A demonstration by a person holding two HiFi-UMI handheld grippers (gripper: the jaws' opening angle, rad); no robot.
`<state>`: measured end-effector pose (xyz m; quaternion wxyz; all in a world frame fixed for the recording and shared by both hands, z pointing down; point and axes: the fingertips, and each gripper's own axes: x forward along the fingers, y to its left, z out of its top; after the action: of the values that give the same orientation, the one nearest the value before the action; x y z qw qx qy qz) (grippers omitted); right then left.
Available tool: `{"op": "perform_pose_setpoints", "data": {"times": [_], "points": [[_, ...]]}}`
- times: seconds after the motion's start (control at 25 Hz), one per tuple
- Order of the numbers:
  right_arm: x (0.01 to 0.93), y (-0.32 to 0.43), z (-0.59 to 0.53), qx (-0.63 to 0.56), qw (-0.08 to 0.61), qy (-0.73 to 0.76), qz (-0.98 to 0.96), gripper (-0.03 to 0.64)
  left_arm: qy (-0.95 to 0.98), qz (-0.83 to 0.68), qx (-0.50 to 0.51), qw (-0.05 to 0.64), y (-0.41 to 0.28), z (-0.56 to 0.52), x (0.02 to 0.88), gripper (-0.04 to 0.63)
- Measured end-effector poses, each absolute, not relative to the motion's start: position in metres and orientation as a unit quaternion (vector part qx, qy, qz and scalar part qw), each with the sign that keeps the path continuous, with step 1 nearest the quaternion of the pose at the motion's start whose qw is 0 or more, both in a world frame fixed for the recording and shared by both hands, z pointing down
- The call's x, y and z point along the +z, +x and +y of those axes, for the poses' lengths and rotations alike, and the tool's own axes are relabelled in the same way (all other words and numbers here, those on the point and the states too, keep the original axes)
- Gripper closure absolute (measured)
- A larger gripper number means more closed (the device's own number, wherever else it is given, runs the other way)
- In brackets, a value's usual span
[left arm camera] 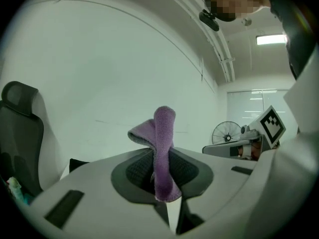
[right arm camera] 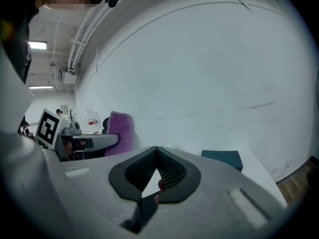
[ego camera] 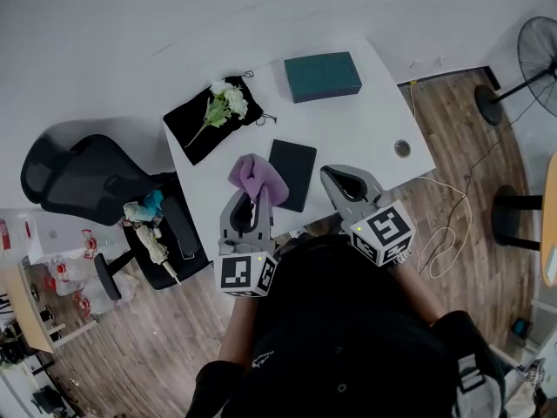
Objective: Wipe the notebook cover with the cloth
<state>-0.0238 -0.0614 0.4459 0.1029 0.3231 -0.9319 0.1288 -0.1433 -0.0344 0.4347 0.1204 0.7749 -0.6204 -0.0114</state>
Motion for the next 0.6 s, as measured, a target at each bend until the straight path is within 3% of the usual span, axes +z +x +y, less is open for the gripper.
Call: {"op": "perform_pose_setpoints", "data": {"times": [0.6], "points": [[0.358,-0.017,-0.081,0.031,0.053,0.318,-0.946,0.615,0.795,-0.605,-0.033,0.010,-0.144,-0.046,0.338,0.523]]}}
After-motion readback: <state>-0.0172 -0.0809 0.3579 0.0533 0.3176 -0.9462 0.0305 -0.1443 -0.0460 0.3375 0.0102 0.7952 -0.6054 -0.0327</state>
